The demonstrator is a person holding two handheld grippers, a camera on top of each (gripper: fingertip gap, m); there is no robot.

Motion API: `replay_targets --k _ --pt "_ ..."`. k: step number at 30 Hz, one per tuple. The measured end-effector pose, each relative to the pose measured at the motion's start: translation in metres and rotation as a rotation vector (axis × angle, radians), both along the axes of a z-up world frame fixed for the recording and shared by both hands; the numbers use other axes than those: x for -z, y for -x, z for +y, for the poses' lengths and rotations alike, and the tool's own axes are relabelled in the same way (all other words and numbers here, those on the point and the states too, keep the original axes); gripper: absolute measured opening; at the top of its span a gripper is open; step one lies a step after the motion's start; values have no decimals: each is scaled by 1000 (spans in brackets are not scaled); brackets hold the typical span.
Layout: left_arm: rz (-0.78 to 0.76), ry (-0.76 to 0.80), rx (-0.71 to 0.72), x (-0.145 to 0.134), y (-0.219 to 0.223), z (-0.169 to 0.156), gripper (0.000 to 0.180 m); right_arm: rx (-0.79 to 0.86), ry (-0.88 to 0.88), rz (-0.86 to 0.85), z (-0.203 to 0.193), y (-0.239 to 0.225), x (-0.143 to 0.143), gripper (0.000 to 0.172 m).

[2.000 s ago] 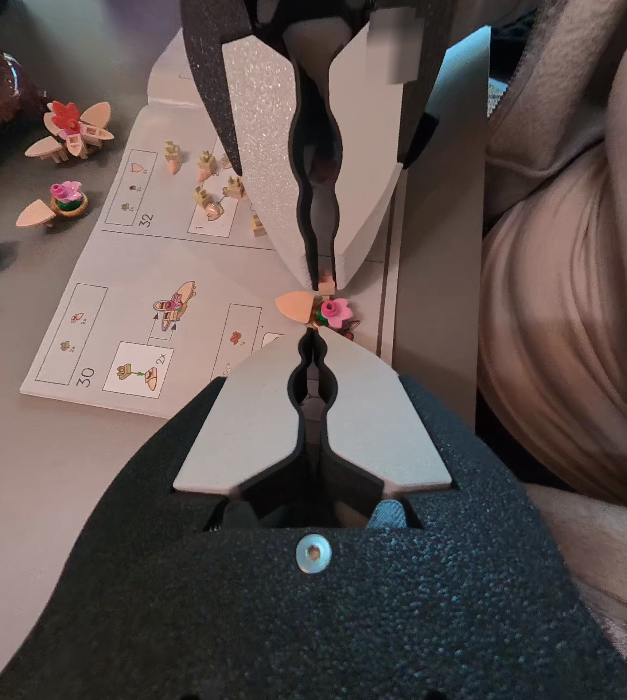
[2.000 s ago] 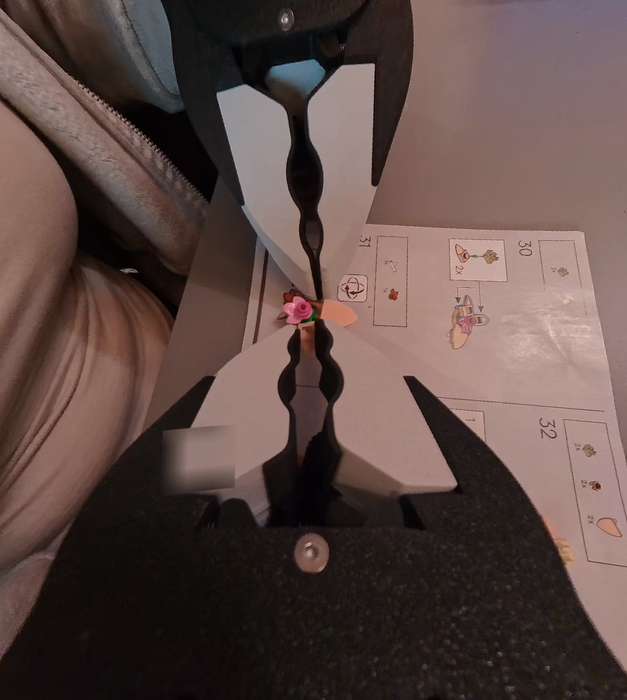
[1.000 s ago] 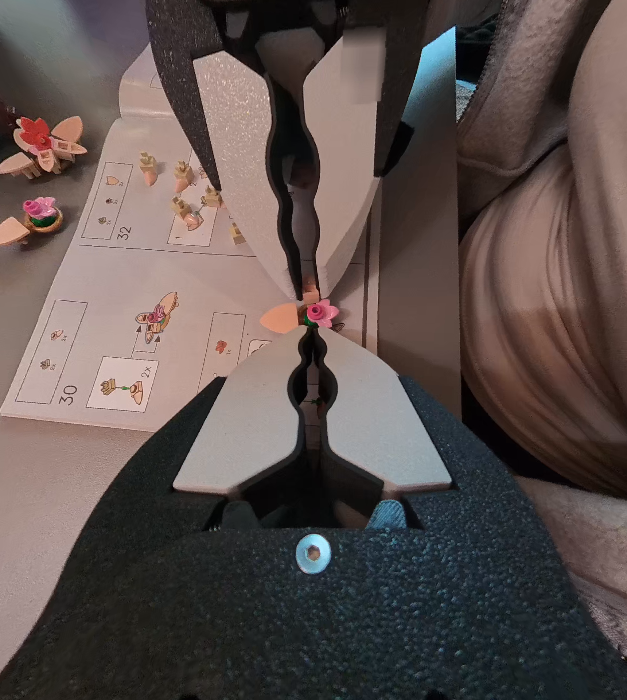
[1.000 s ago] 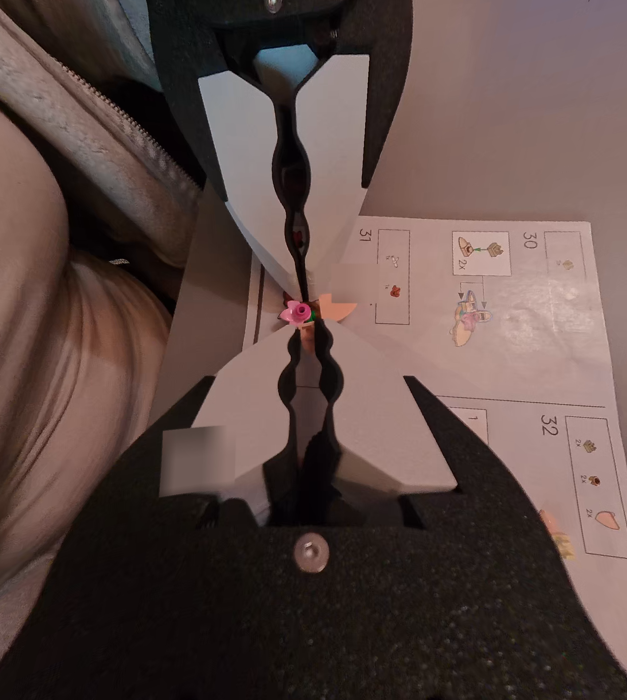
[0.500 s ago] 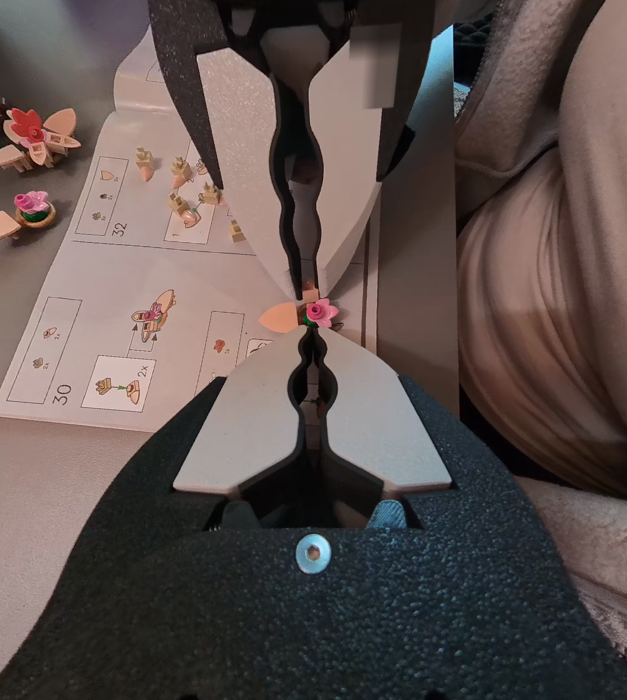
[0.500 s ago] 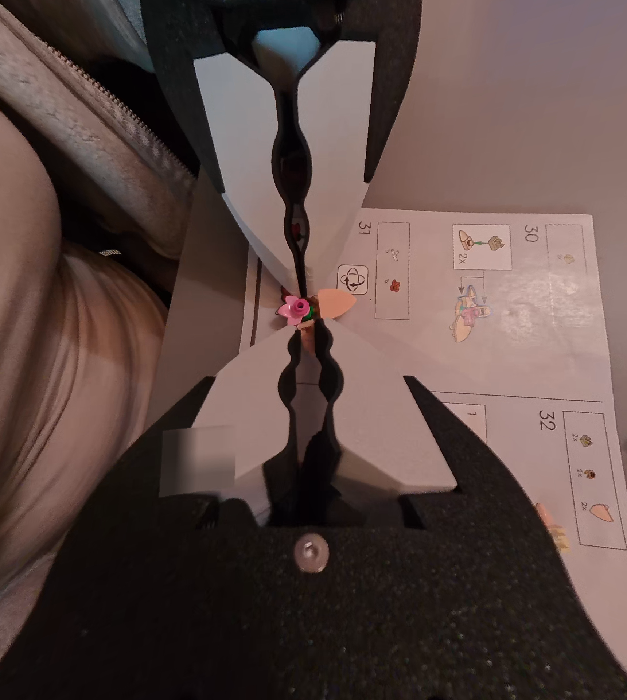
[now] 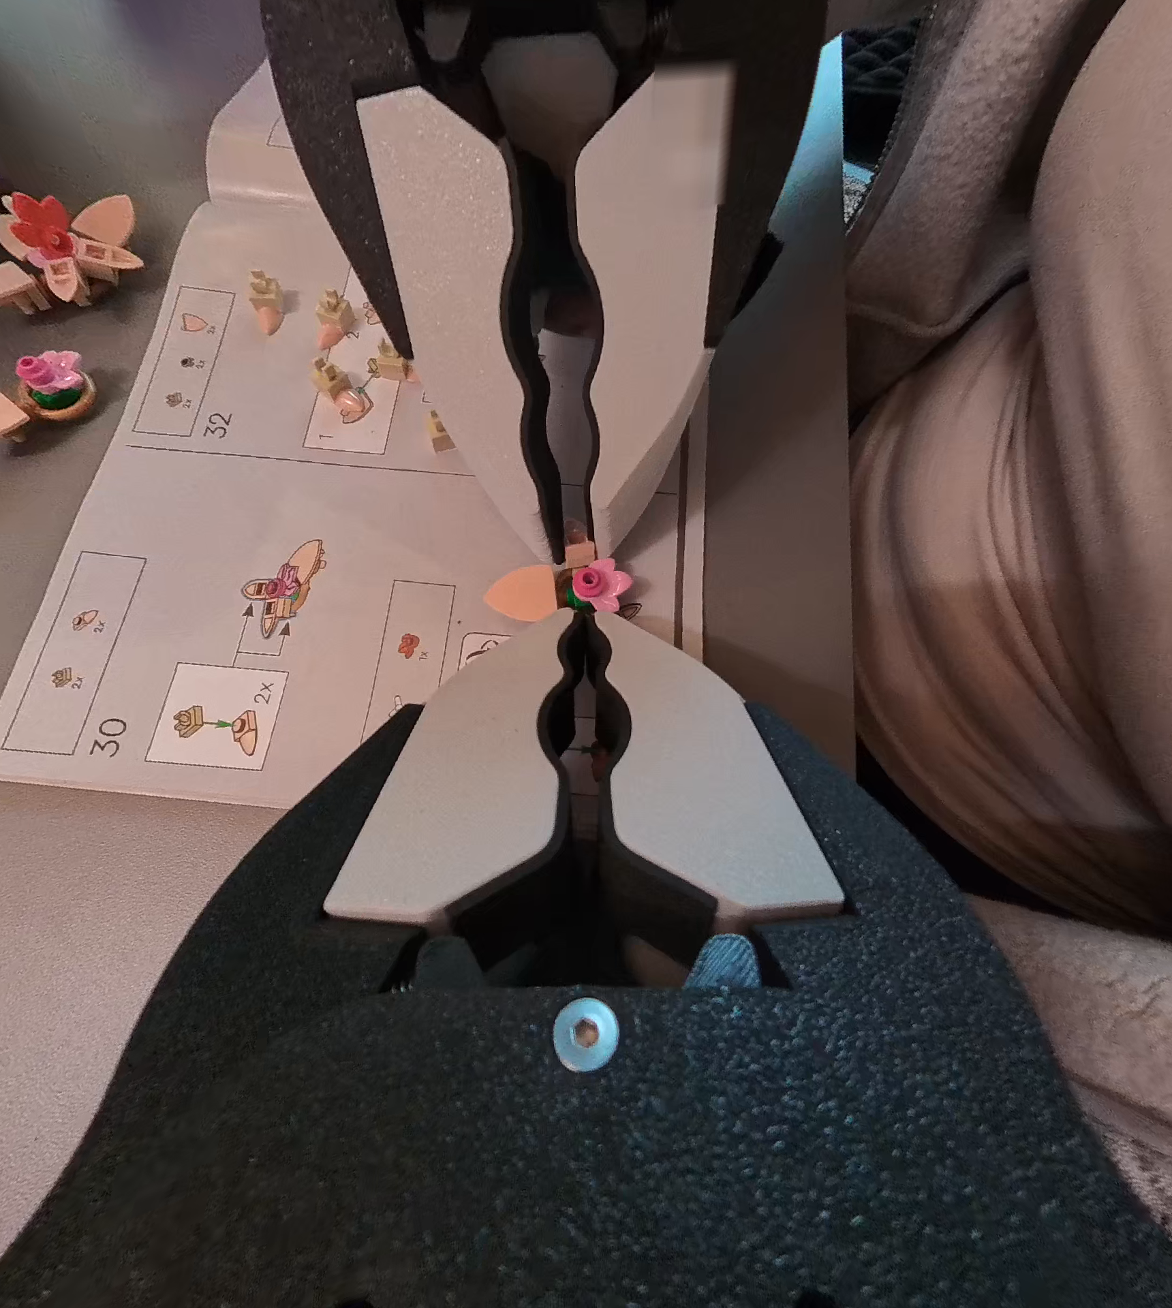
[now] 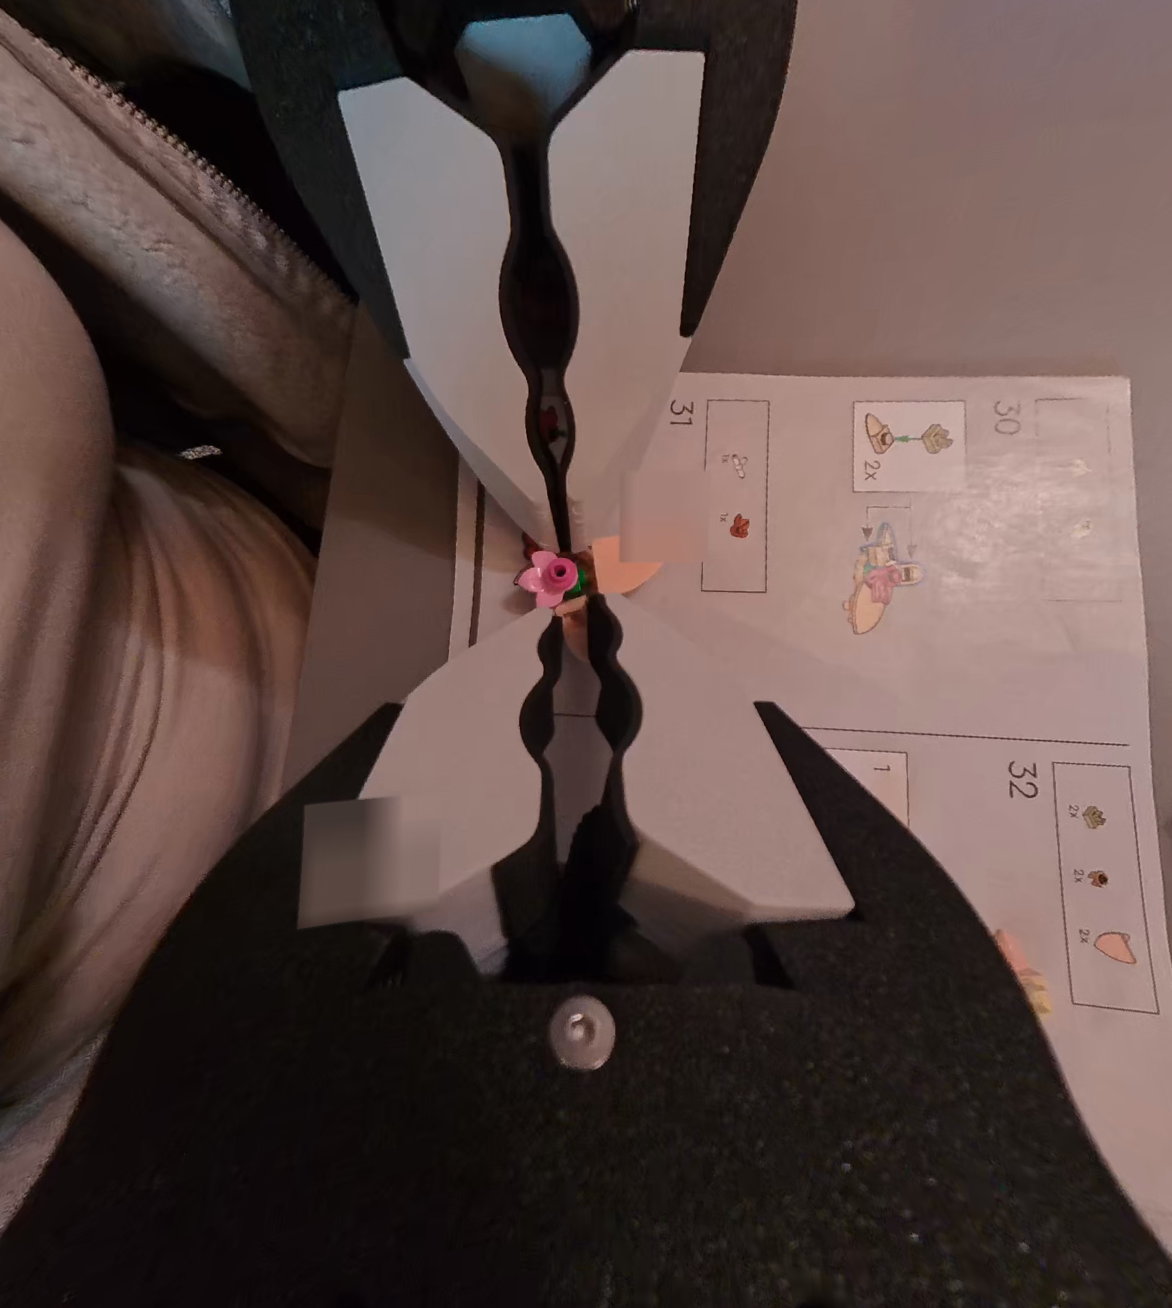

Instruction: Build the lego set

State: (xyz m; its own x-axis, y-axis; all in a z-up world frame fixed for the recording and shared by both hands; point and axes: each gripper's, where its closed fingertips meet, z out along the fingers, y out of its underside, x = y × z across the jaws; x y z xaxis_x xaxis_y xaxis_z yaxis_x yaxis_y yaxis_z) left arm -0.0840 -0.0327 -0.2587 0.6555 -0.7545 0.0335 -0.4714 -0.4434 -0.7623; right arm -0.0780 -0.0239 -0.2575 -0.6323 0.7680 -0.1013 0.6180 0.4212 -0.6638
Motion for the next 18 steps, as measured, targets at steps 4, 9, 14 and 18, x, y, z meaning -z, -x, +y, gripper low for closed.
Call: replay_targets --k 4,9,14,18 --pt "0 1 0 0 0 0 0 -16 -21 7 0 0 0 6" --pt "23 10 7 3 -1 -1 0 -29 19 50 -2 -1 -6 13" --pt "18 18 7 3 -1 -1 0 -25 21 100 3 -1 -12 5" --pt "16 16 -1 3 0 0 0 -45 -9 102 5 -3 -9 0"
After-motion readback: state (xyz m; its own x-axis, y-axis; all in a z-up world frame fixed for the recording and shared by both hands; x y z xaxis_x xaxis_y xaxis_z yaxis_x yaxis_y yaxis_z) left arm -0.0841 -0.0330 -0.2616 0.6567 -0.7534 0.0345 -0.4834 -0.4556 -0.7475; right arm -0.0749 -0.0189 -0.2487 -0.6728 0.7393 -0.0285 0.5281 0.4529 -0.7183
